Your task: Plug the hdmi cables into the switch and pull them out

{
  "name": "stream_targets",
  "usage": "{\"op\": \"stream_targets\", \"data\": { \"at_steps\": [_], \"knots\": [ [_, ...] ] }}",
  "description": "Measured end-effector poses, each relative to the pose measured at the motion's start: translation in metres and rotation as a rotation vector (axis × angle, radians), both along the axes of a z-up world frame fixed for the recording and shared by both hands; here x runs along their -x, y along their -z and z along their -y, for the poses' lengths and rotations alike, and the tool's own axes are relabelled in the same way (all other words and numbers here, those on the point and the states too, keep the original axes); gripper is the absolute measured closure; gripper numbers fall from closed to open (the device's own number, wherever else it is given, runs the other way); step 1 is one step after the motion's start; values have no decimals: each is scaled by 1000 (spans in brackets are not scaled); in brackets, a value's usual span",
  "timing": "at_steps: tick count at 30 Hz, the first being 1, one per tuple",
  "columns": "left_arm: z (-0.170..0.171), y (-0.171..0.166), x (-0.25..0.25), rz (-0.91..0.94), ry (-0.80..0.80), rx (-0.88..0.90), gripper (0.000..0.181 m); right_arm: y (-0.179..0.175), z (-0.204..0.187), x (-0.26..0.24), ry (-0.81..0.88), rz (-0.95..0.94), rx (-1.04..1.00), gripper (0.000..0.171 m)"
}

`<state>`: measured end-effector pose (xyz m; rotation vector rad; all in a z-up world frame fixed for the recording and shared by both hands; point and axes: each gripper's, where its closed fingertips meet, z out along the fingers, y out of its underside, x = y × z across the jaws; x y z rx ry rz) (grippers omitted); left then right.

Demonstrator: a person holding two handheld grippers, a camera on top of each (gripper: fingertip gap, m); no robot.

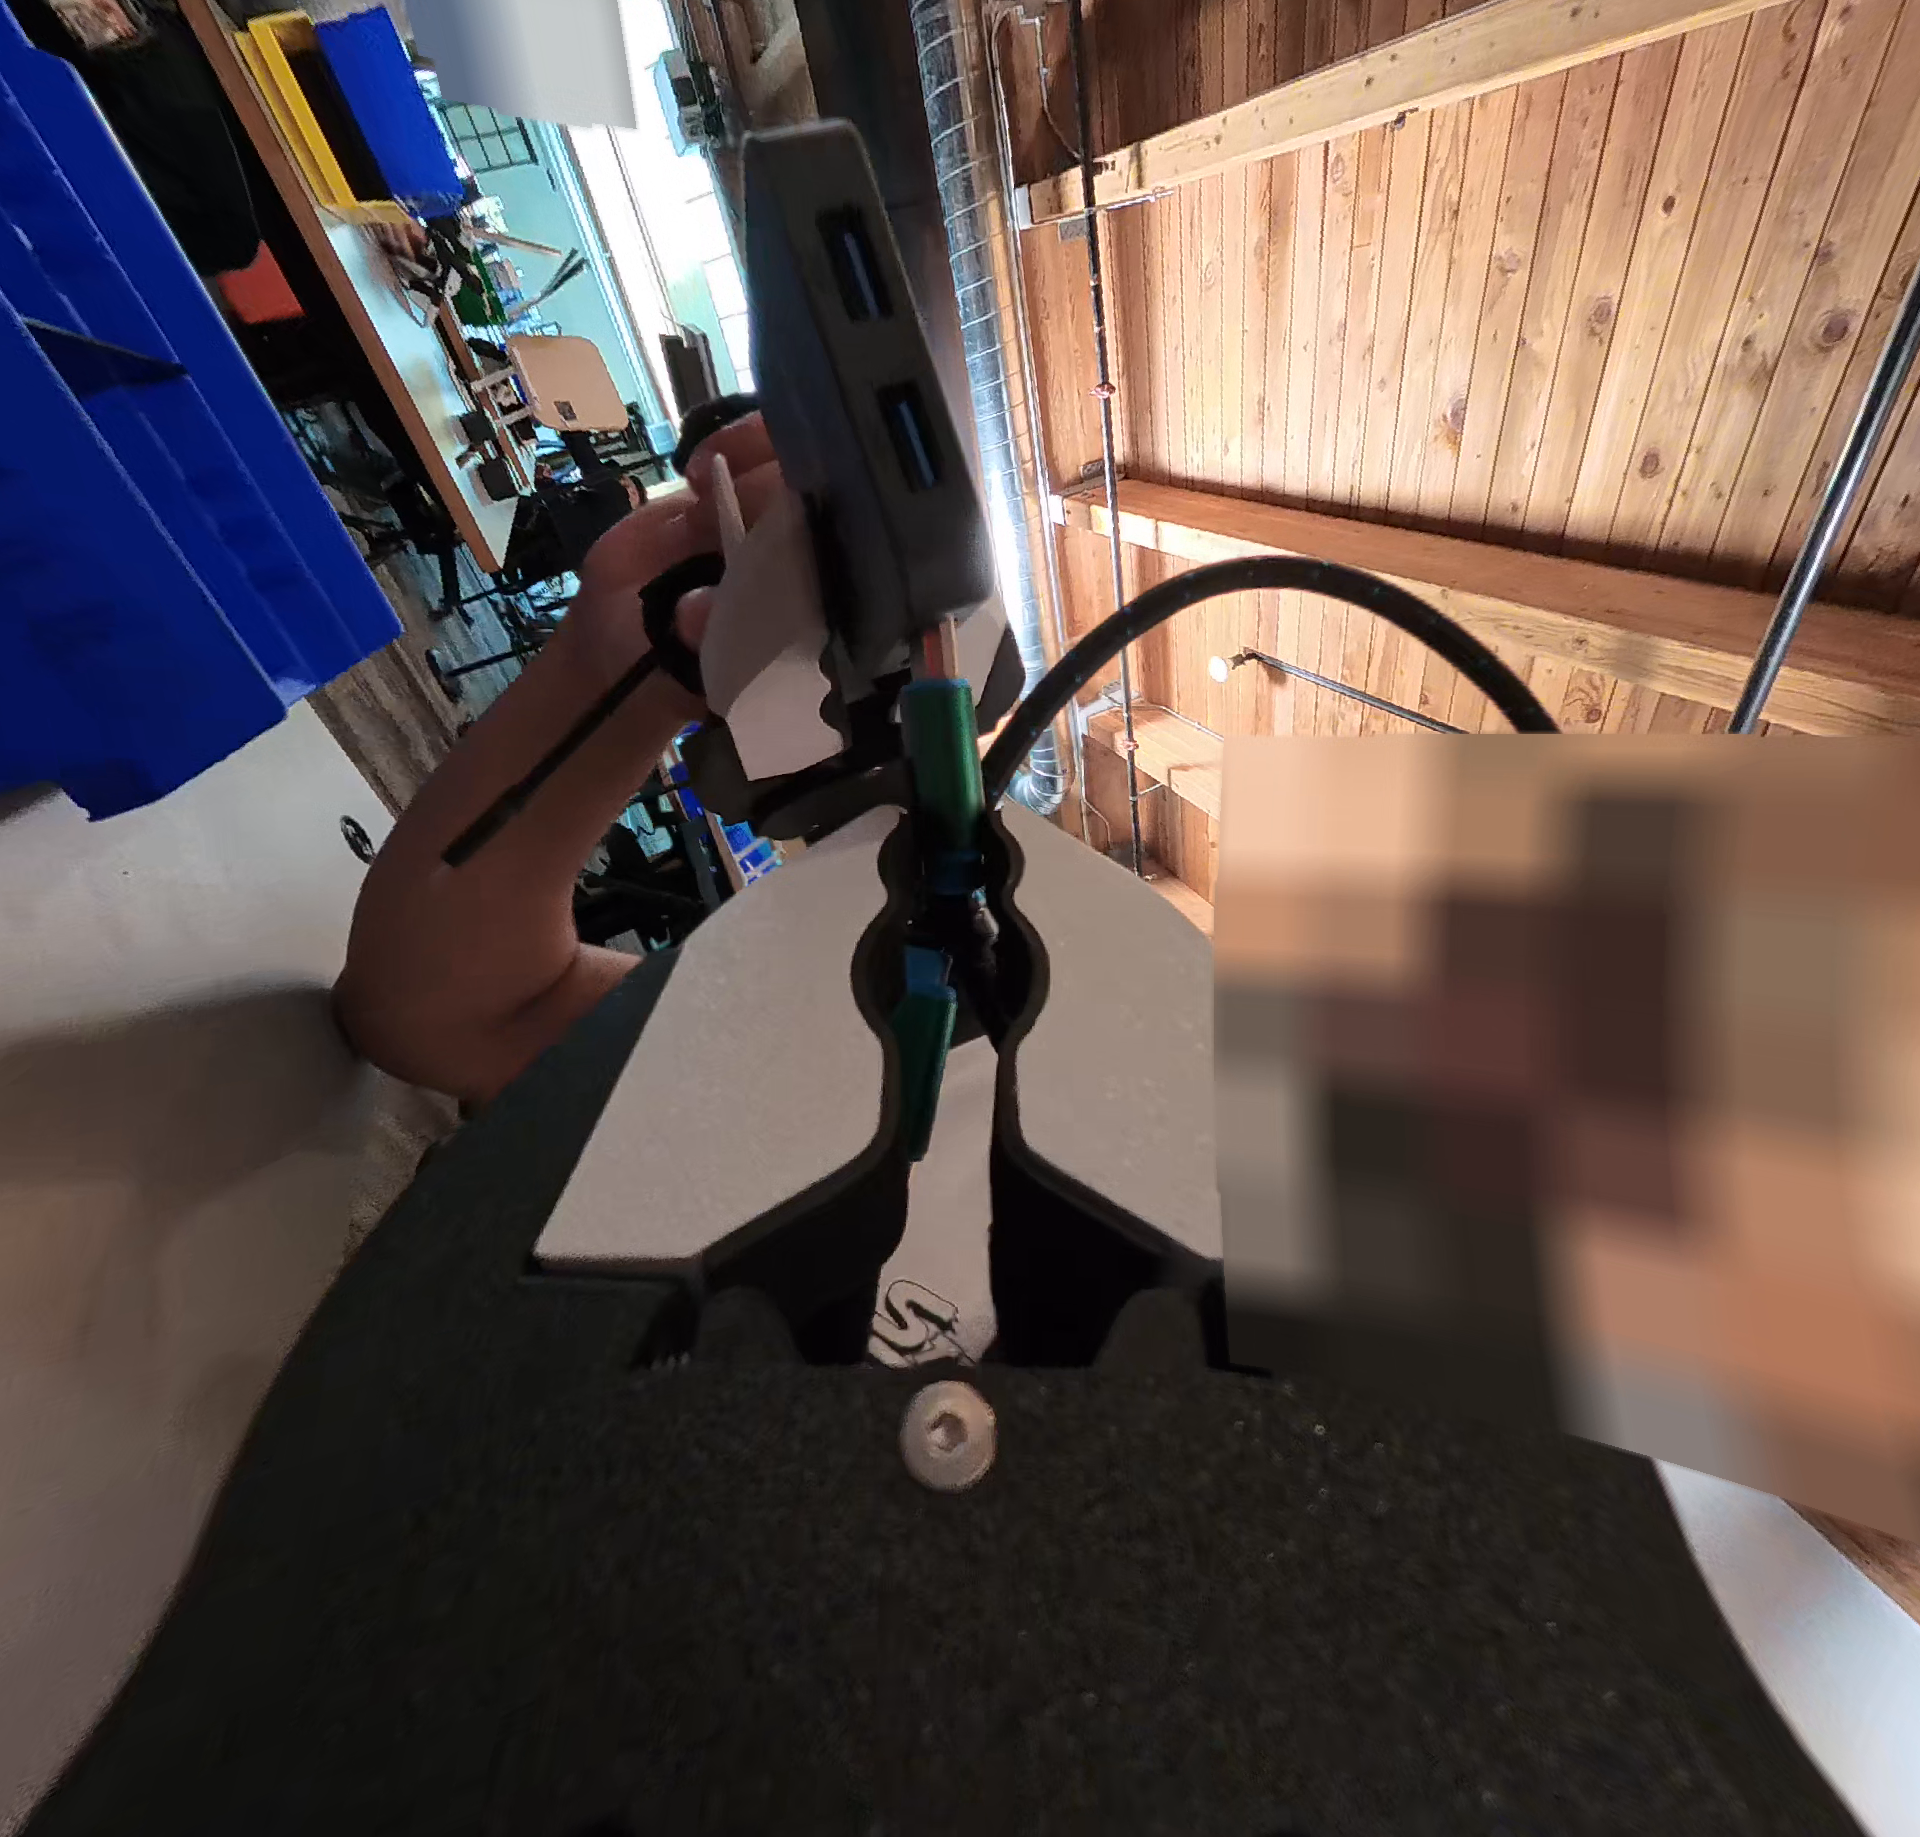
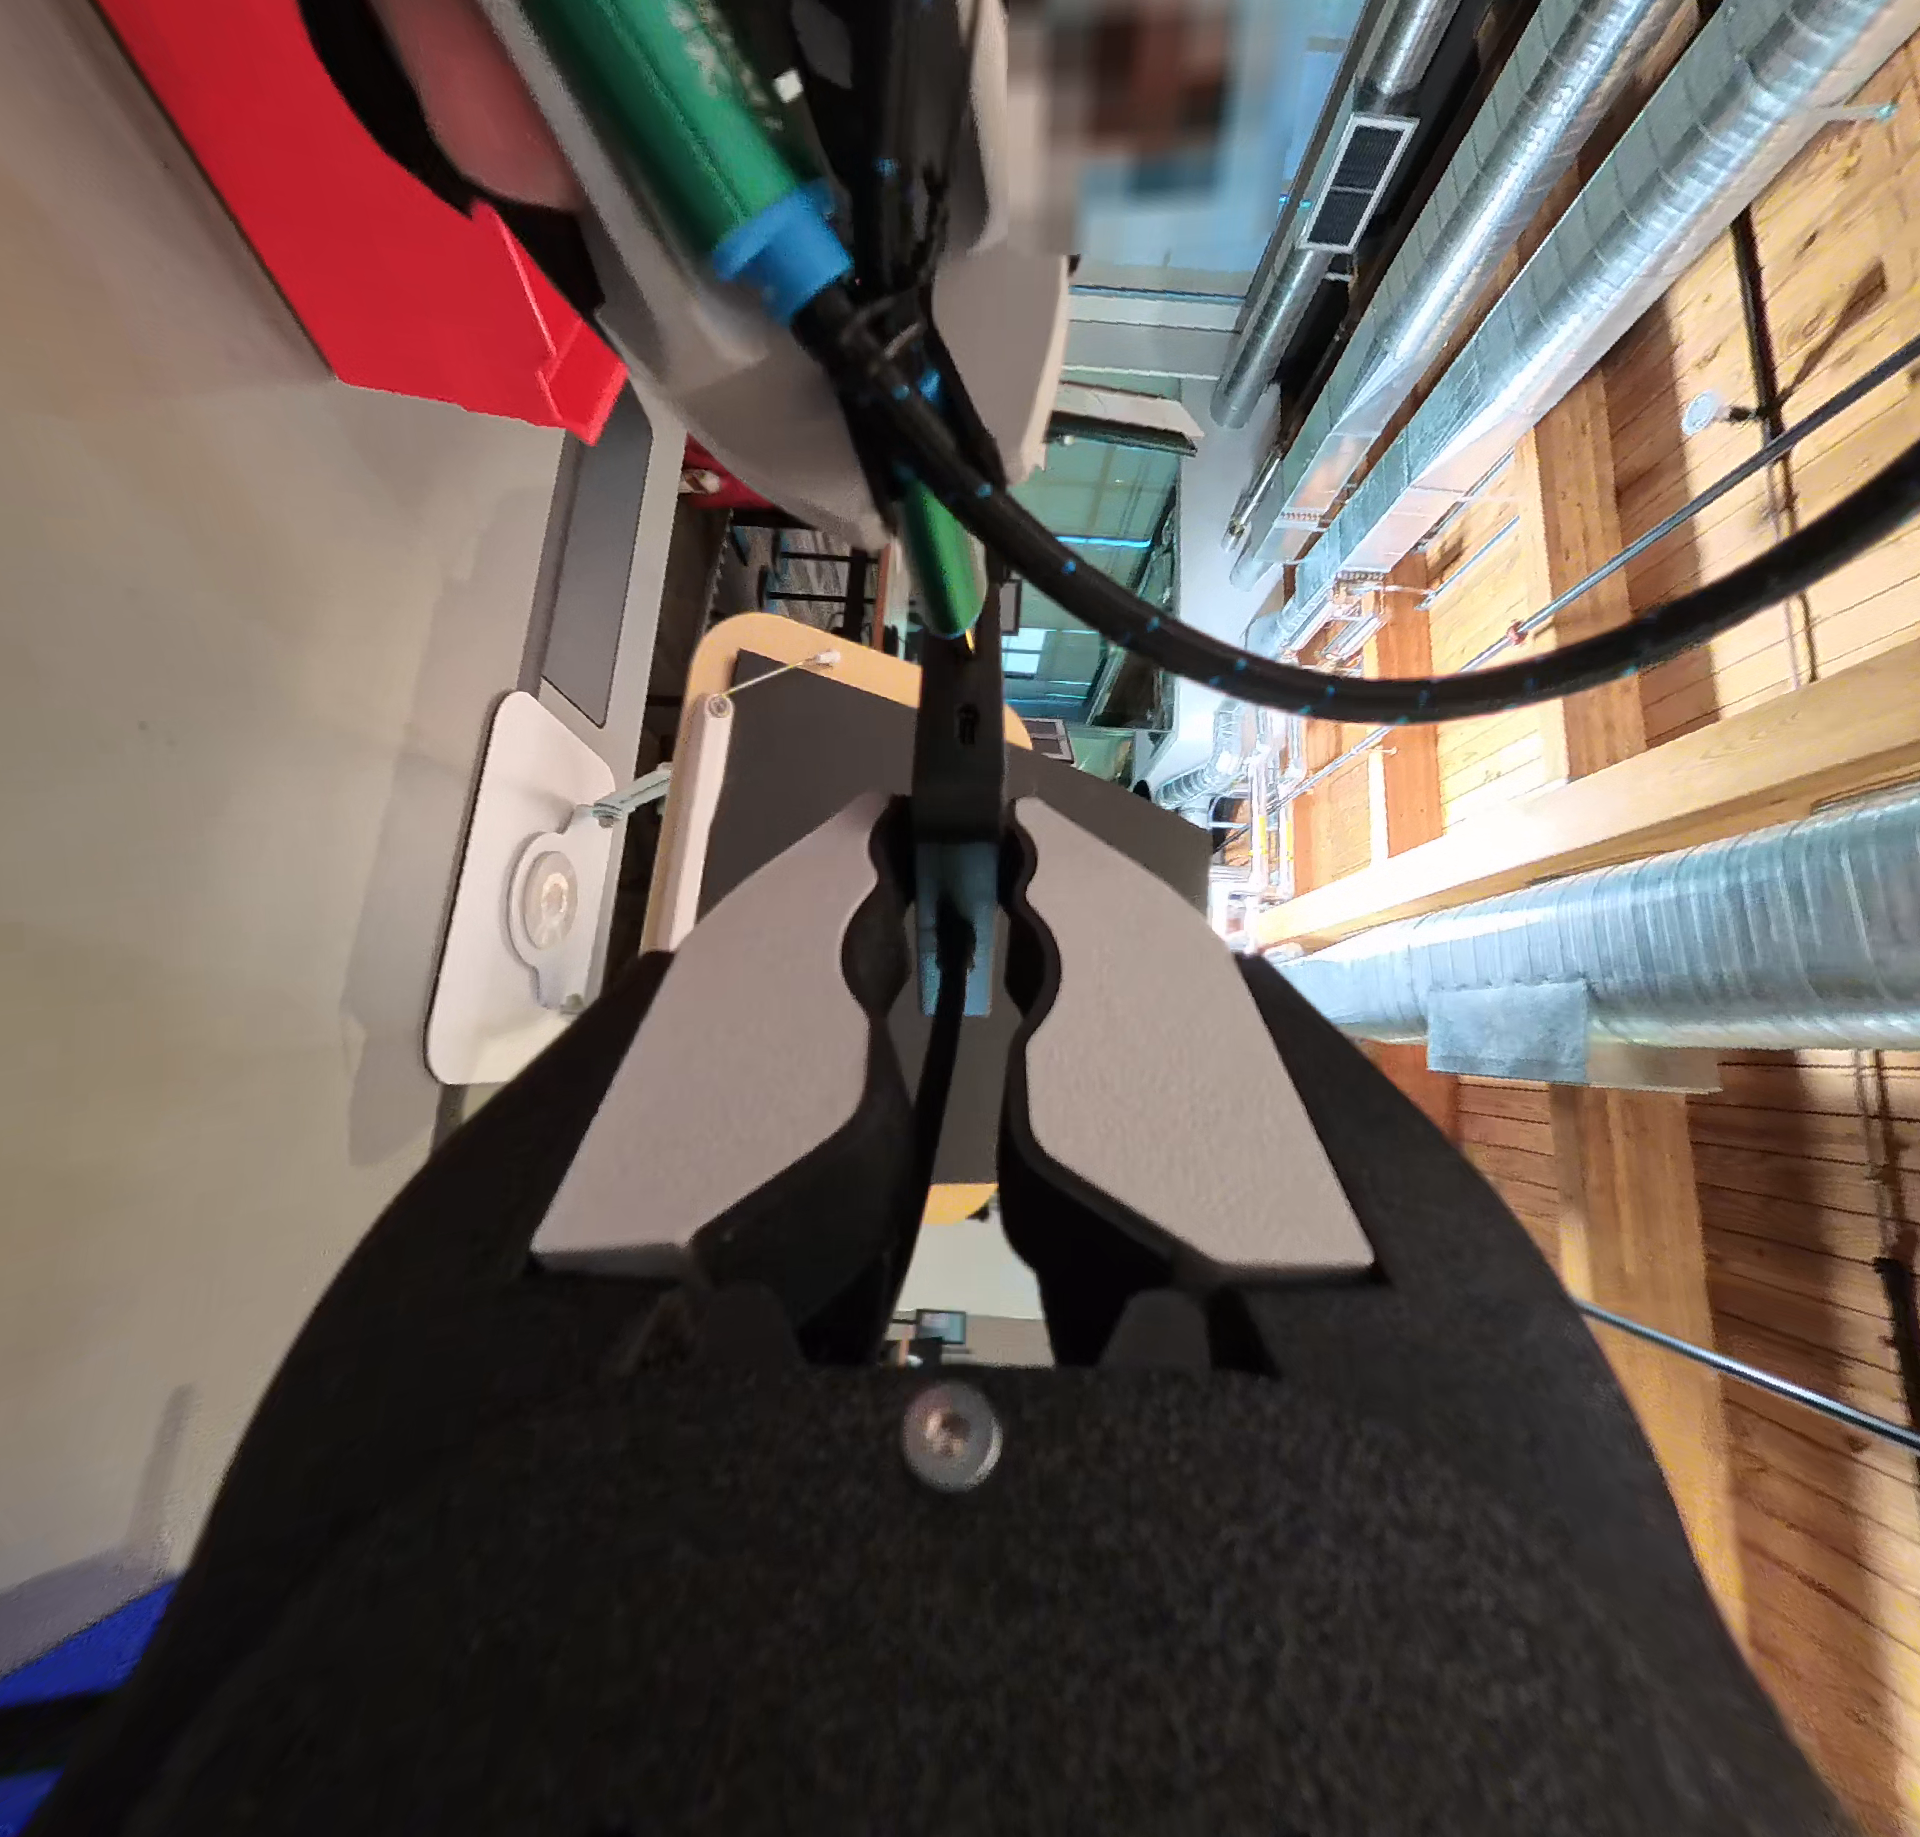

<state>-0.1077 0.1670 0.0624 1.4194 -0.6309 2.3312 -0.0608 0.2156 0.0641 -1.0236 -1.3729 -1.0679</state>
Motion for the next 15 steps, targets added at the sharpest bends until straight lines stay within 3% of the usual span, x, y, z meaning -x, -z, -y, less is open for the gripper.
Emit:
{"op": "stream_targets", "data": {
  "at_steps": [15],
  "knots": [
    [10,-13,28,38,187,-31,169,-15,24,29,-89,80,-145,157]
  ]
}}
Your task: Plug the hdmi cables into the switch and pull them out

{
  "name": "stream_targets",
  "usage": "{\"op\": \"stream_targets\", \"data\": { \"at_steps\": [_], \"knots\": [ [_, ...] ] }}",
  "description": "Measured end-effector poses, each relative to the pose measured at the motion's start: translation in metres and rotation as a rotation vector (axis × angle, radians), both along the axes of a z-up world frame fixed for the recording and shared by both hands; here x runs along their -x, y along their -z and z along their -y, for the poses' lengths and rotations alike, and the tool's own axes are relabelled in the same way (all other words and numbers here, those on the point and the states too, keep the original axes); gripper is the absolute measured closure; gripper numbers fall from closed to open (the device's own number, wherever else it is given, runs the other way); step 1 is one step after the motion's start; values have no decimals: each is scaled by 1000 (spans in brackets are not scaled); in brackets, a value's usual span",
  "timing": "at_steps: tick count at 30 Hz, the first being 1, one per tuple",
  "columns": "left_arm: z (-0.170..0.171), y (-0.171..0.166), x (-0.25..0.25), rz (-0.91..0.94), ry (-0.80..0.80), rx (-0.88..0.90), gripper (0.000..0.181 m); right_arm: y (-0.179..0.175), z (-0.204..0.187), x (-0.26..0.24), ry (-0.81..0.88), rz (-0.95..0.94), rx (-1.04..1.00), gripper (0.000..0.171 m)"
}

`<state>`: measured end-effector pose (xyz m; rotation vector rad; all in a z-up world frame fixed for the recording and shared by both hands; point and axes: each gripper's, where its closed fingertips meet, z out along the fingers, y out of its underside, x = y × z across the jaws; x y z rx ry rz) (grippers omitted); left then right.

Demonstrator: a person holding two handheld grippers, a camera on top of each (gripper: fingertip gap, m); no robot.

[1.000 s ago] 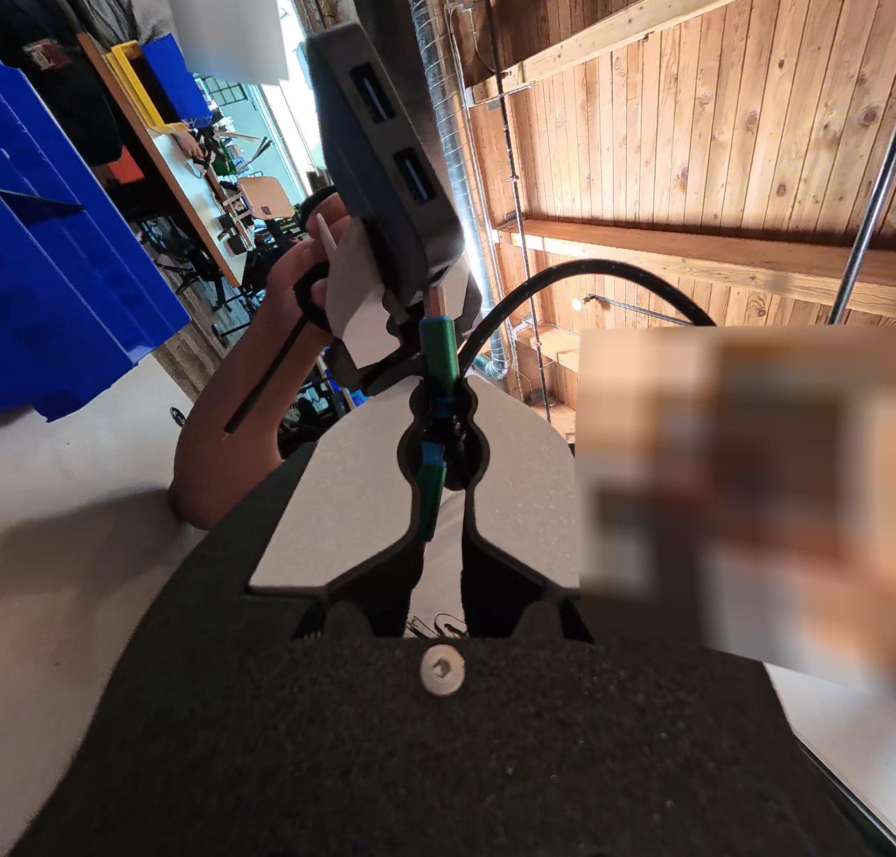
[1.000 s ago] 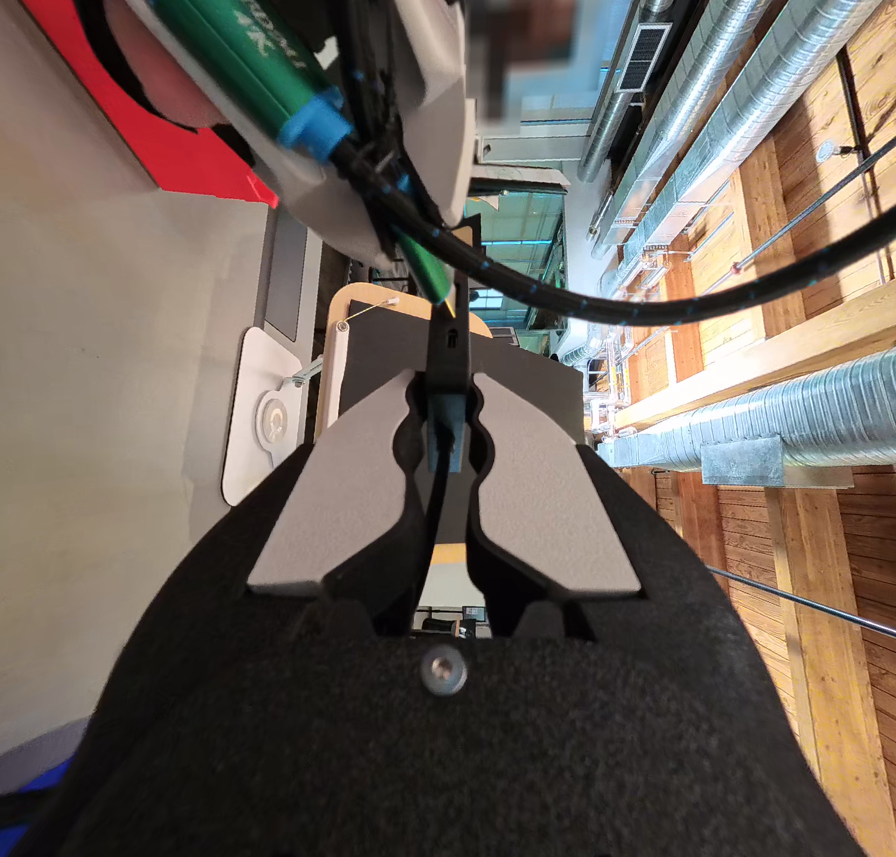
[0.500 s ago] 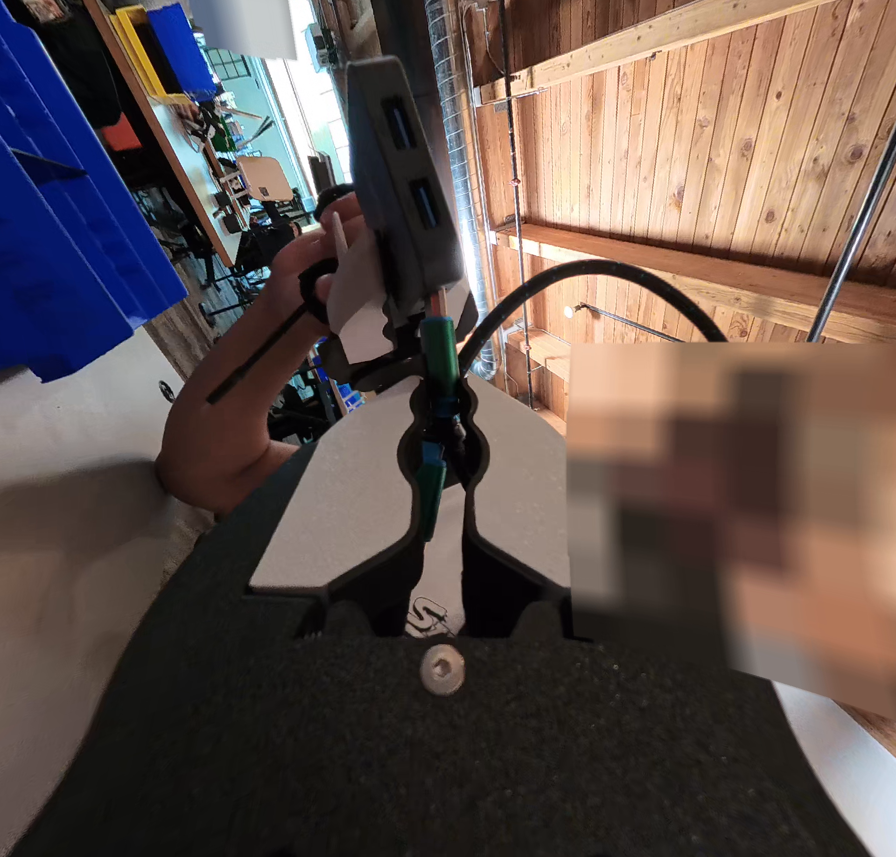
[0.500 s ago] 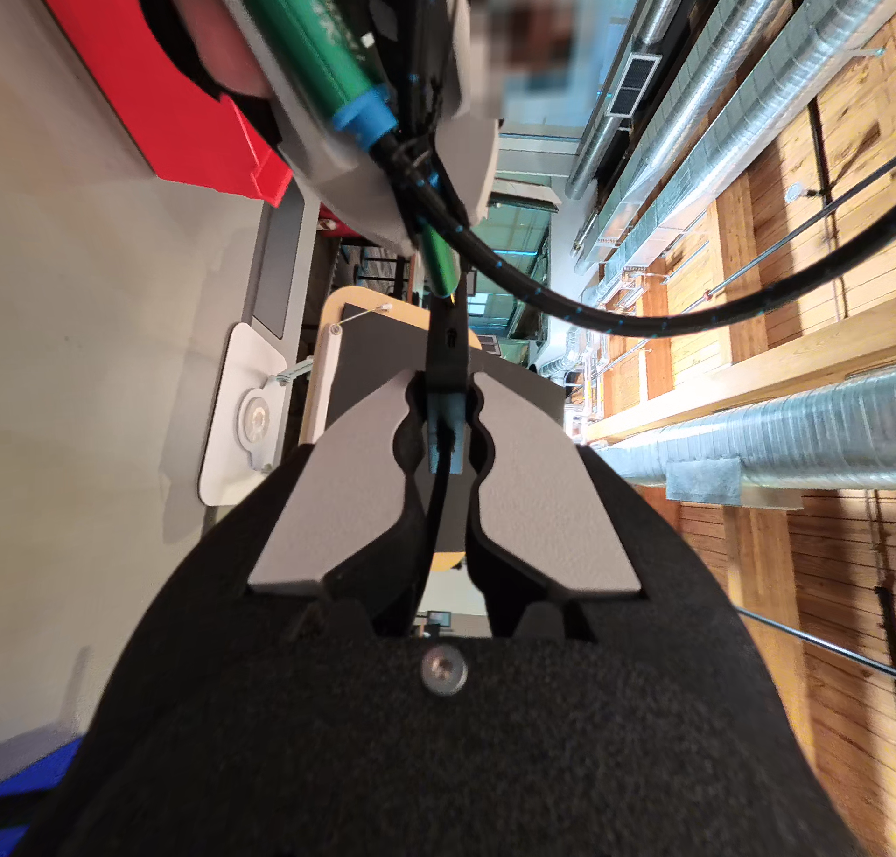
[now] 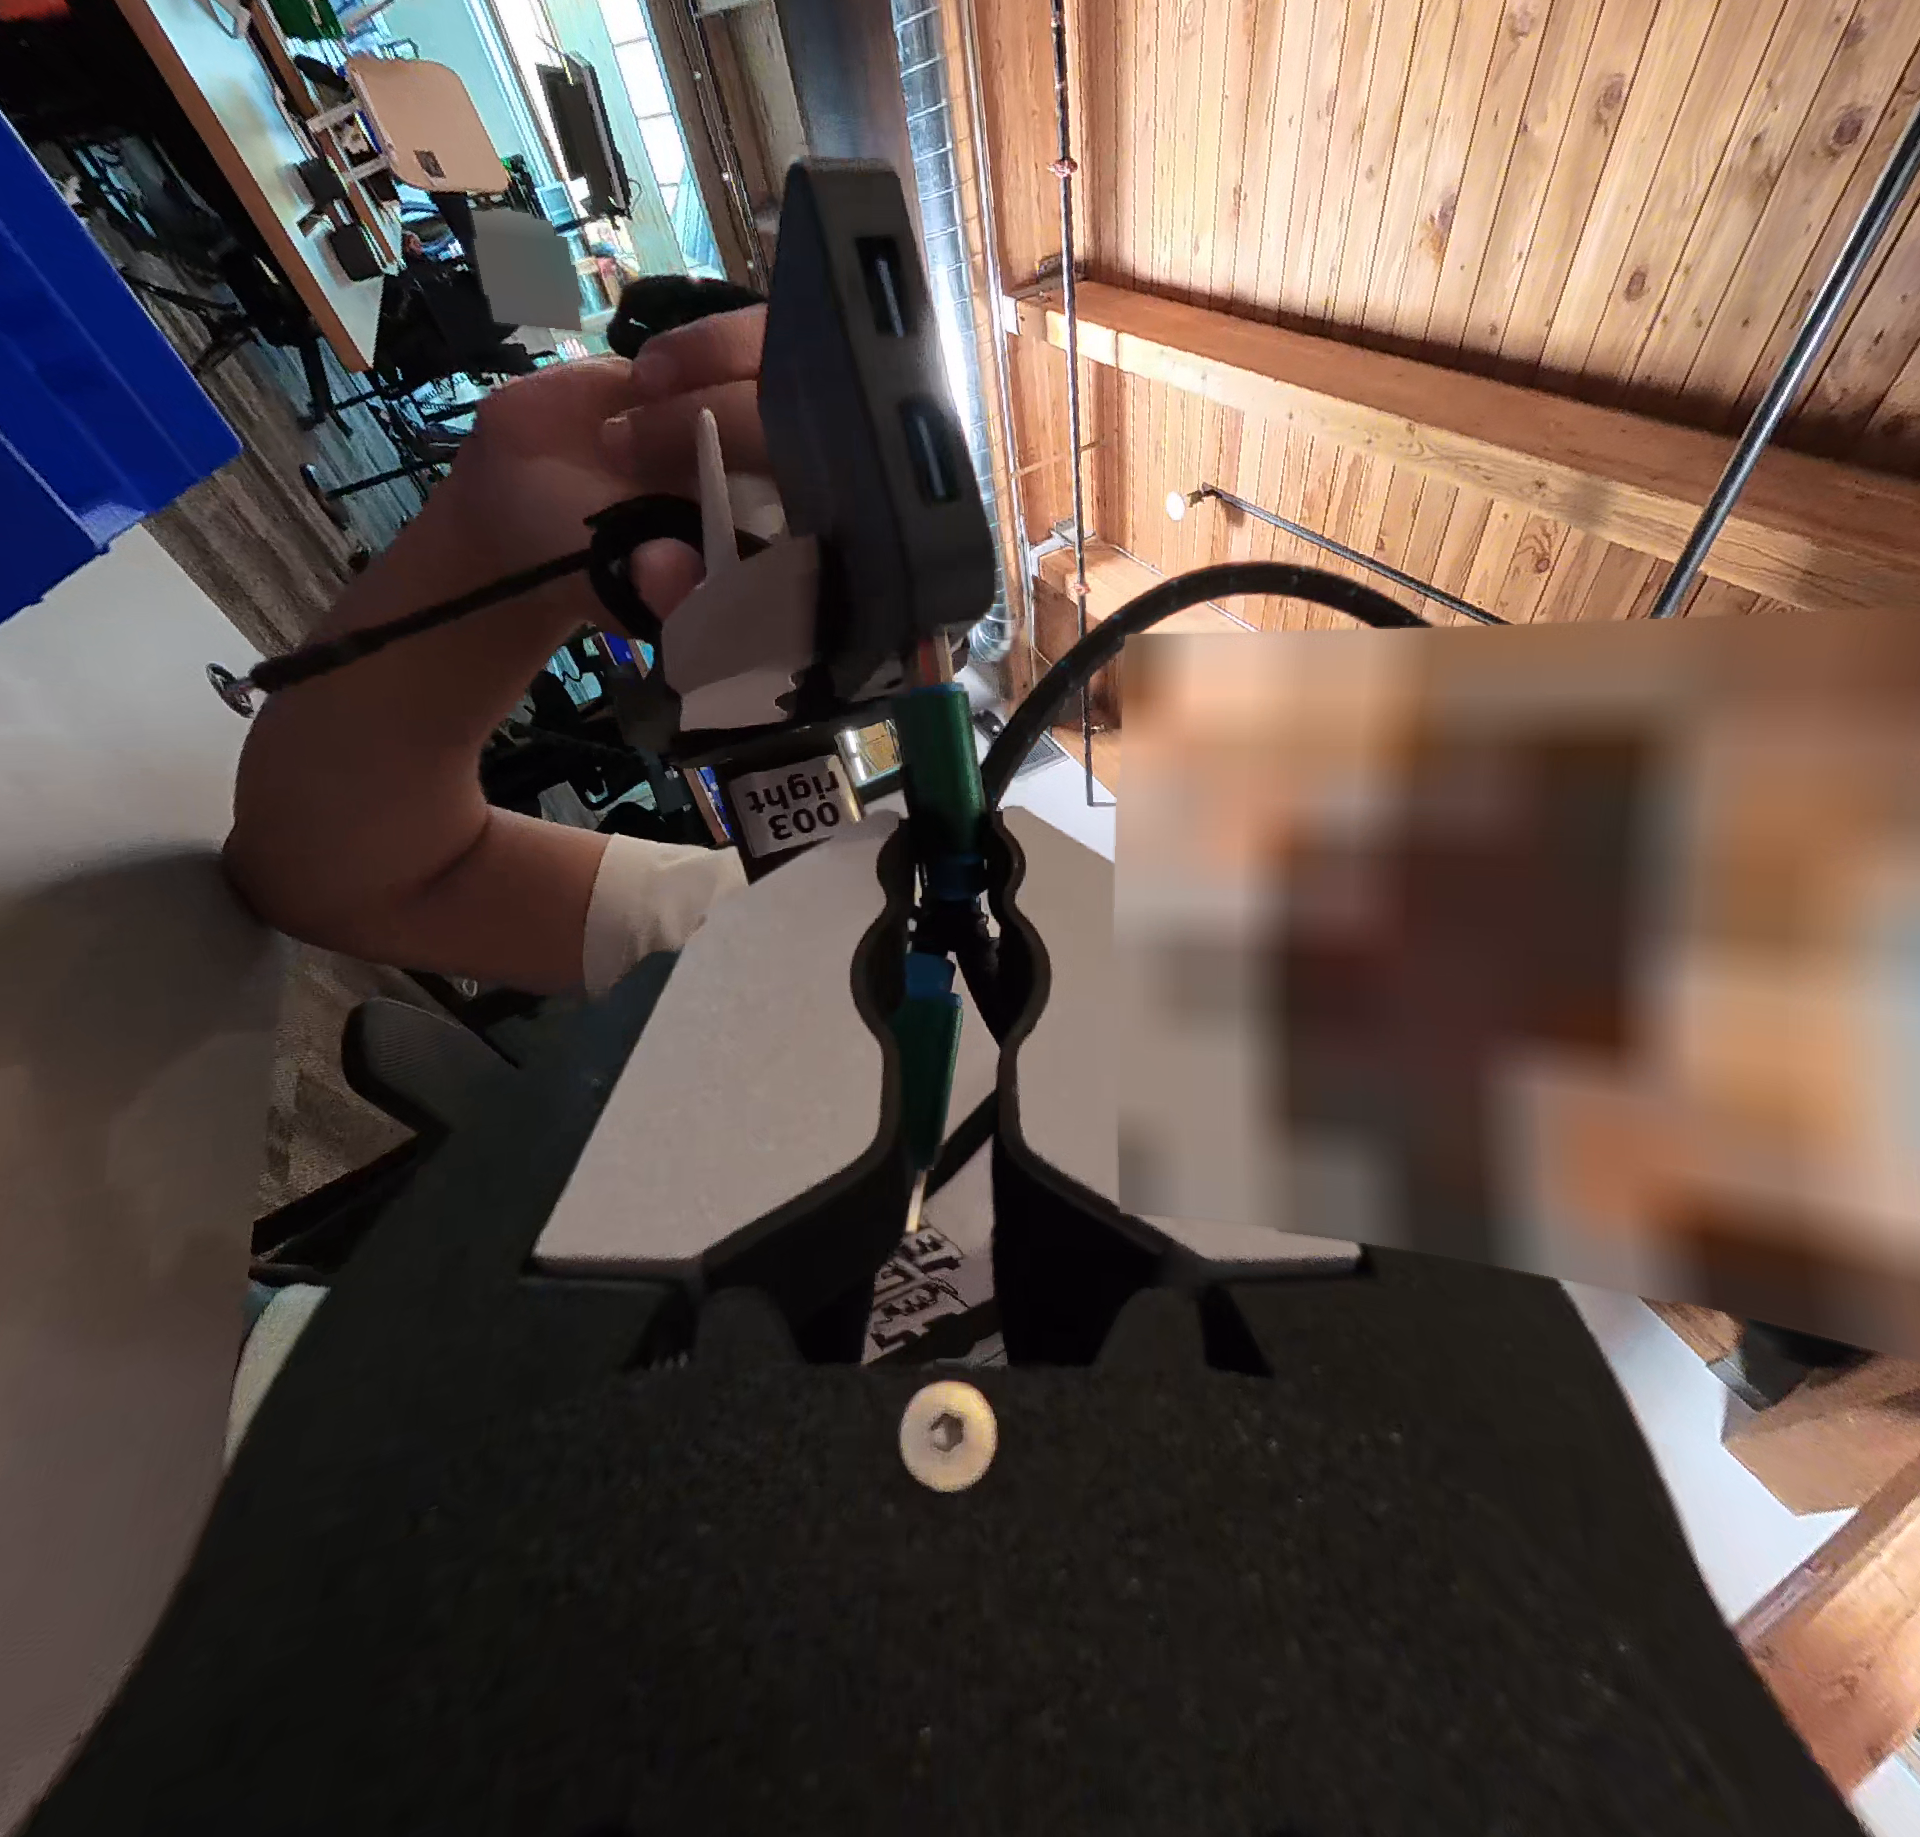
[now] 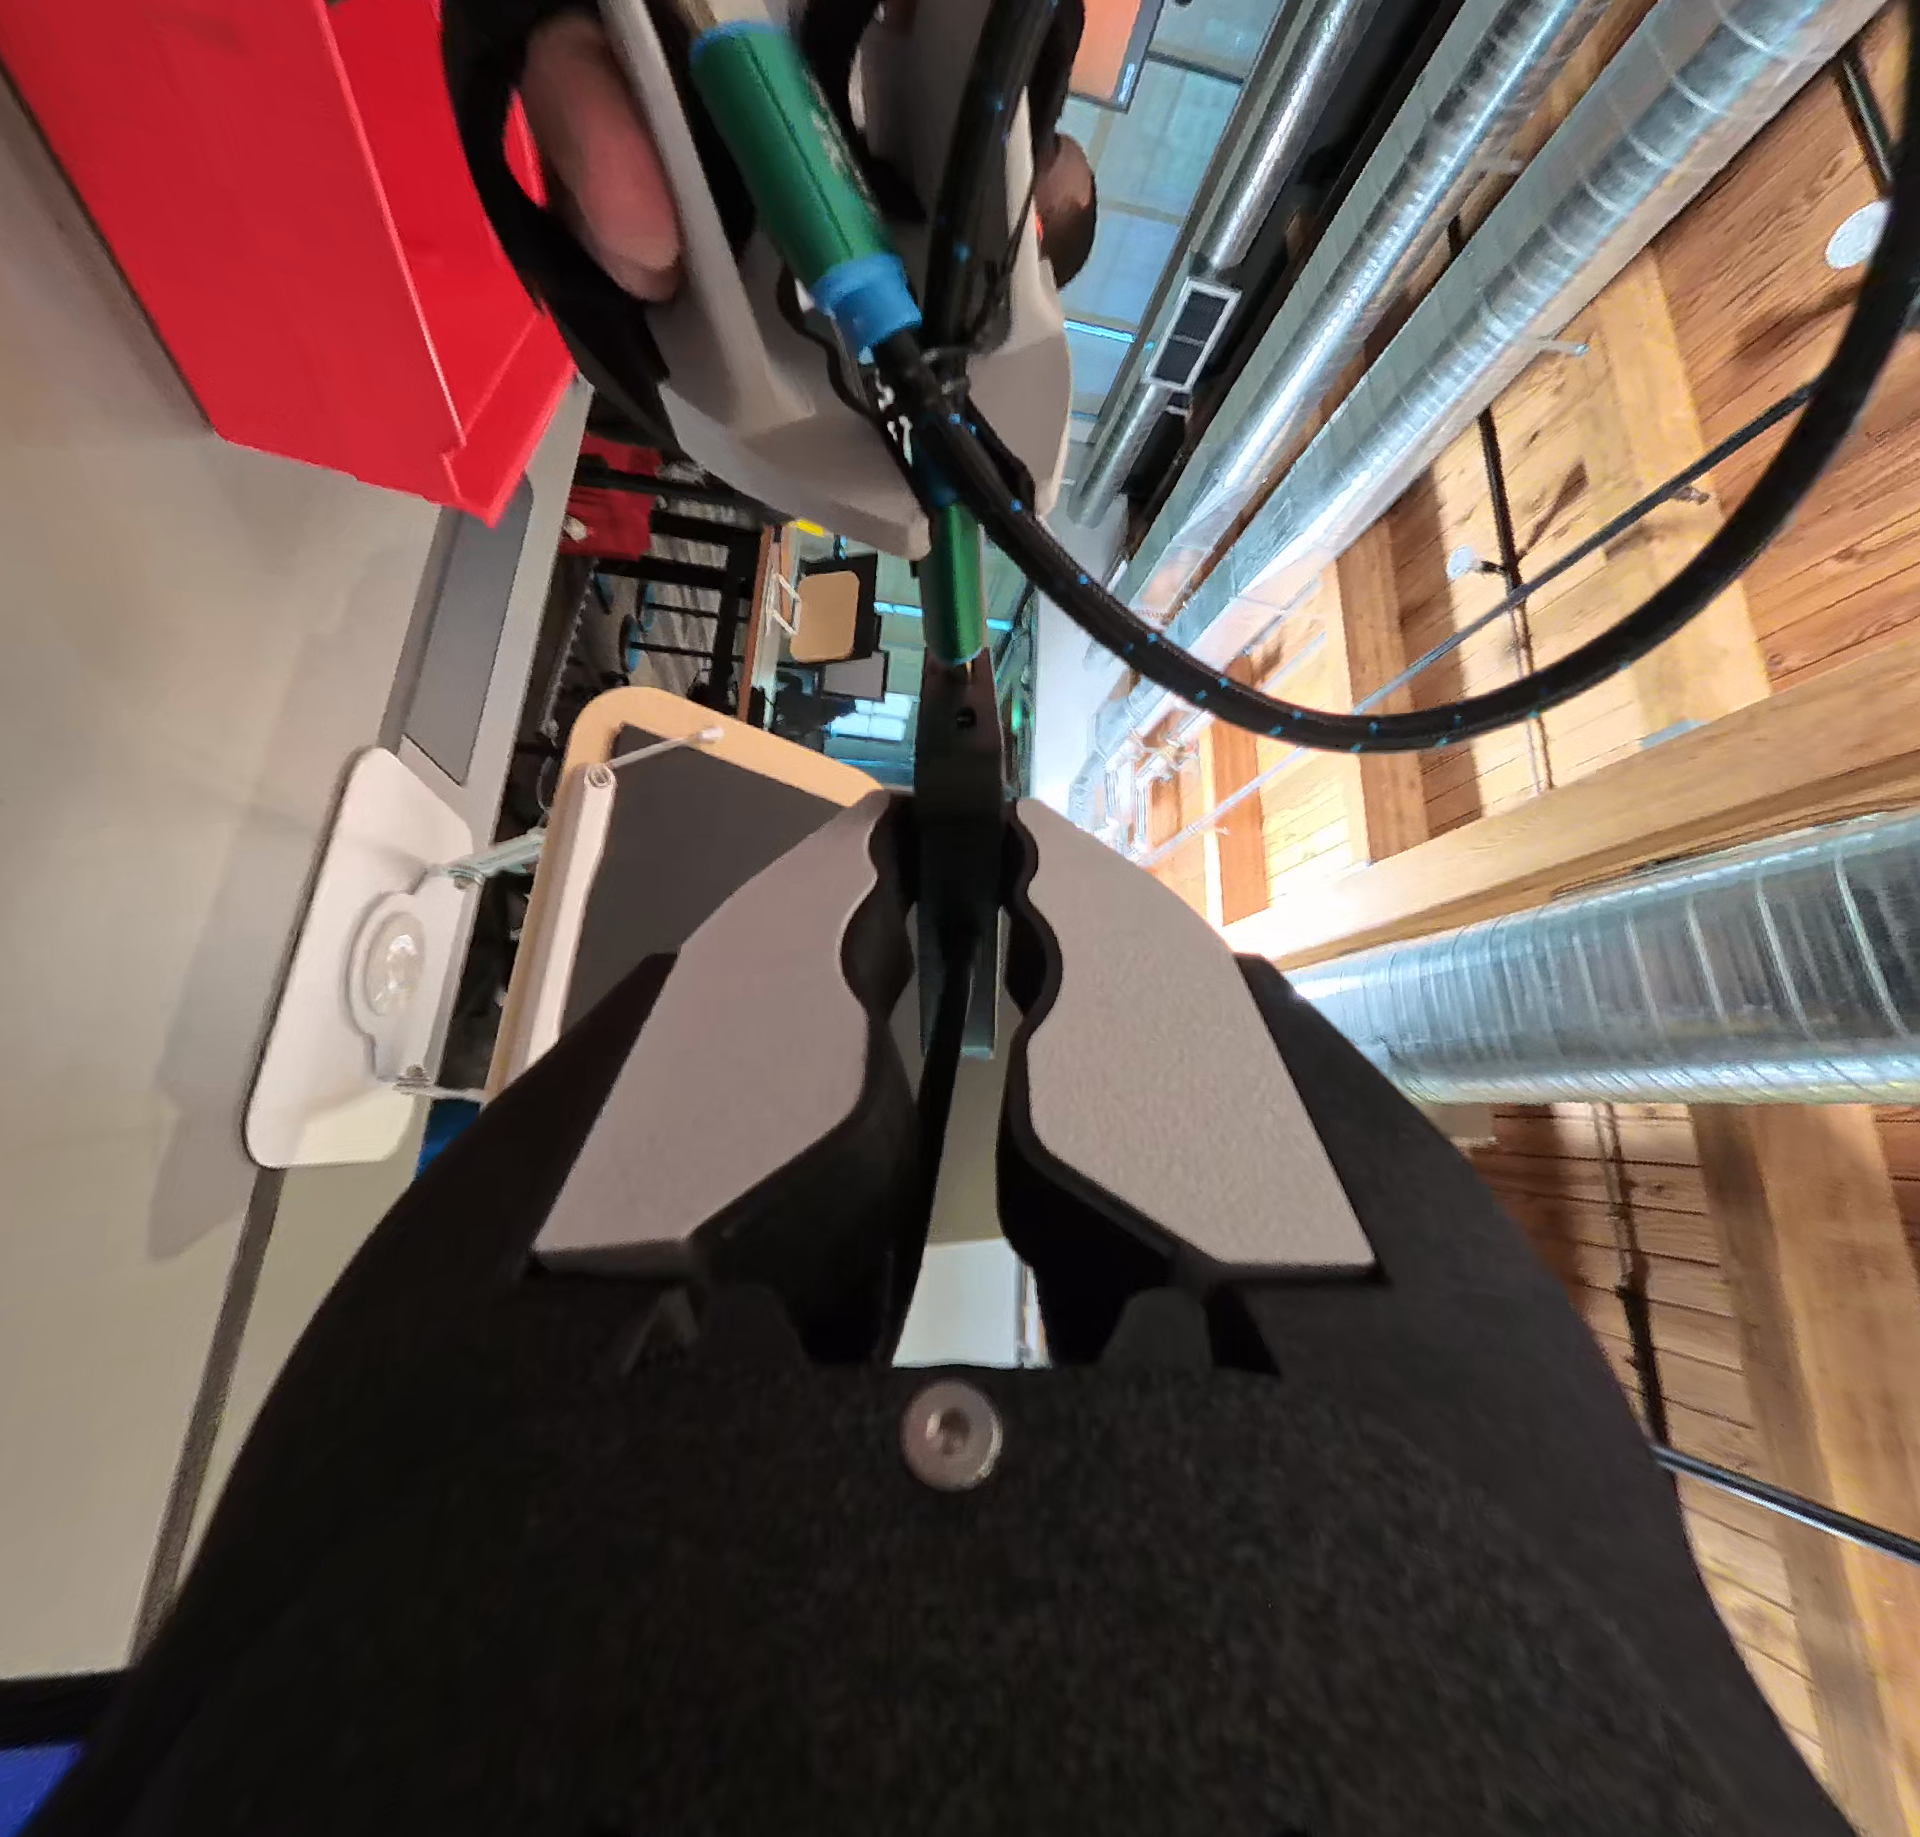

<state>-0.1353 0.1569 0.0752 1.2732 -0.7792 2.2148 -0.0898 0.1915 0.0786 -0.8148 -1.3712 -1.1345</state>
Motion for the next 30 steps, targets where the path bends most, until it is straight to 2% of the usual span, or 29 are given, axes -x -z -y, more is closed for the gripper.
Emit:
{"op": "stream_targets", "data": {
  "at_steps": [7,14,18,21,23,26,28,30],
  "knots": [
    [-6,9,1,-63,-49,-57,165,13,-8,5,-68,-66,98,157],
    [-25,13,-1,-93,-208,-190,156,26,-14,10,-110,-165,237,157],
    [-39,9,8,-69,-289,-194,154,27,-18,4,-114,-229,293,156],
    [-57,12,18,-47,-422,-256,154,27,-24,-6,-85,-271,310,156],
    [-72,22,23,-62,-601,-413,154,26,-30,-14,-50,-296,311,156],
    [-85,35,37,-81,-917,-768,152,28,-38,-24,3,-315,313,157],
    [-76,29,45,-35,-1058,-969,140,30,-42,-28,26,-317,318,156],
    [-62,22,45,-9,-1129,-1137,130,32,-45,-30,41,-327,327,156]
  ]
}}
